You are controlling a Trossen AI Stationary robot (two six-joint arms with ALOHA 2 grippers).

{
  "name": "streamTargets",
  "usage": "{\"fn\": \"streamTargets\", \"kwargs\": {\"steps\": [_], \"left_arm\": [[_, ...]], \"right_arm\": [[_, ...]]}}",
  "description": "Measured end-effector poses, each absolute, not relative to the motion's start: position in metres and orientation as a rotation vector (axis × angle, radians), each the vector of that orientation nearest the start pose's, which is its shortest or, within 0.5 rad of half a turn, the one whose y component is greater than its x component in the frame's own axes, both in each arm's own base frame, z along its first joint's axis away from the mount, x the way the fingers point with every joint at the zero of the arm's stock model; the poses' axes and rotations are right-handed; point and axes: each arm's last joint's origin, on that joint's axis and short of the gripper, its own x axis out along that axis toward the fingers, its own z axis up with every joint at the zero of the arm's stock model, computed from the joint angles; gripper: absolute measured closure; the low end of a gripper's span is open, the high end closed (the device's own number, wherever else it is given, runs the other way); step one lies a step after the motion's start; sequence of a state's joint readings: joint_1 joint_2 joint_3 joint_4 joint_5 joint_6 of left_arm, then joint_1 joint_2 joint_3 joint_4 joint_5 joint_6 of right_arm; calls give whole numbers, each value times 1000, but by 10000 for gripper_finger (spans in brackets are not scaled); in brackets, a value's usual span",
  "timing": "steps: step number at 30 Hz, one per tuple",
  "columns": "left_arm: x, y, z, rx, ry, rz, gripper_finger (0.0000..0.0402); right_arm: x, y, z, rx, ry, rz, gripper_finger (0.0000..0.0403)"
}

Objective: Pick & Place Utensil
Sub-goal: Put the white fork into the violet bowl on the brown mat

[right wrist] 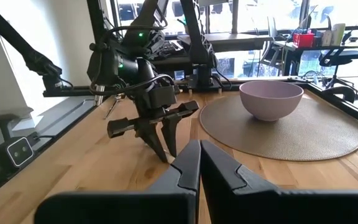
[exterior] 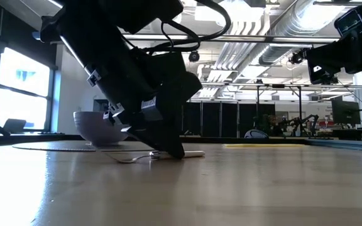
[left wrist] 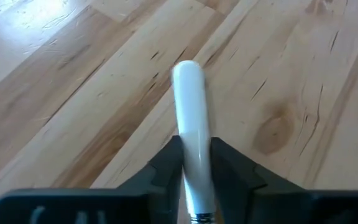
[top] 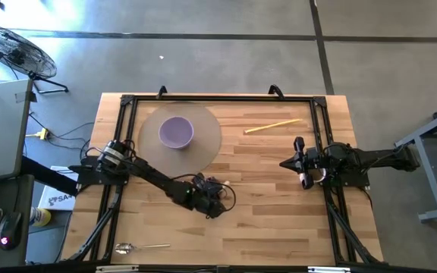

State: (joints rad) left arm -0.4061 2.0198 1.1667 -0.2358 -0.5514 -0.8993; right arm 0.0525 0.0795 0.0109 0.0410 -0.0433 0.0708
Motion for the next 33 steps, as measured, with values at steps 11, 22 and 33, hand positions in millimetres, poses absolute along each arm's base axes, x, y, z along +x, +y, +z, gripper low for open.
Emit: {"fn": "streamTargets", "kwargs": {"steps": [11, 22, 33], "left_arm": [[351, -140, 122, -251, 883, 467, 333], [337, -166, 124, -175, 856, 437, 331], [326, -179, 152, -181, 847, 311, 331]], "right_arm": [[102, 7, 165, 71, 31, 95, 398], [102, 7, 165, 71, 31, 94, 398], [102, 7, 165, 71, 33, 95, 398]]}}
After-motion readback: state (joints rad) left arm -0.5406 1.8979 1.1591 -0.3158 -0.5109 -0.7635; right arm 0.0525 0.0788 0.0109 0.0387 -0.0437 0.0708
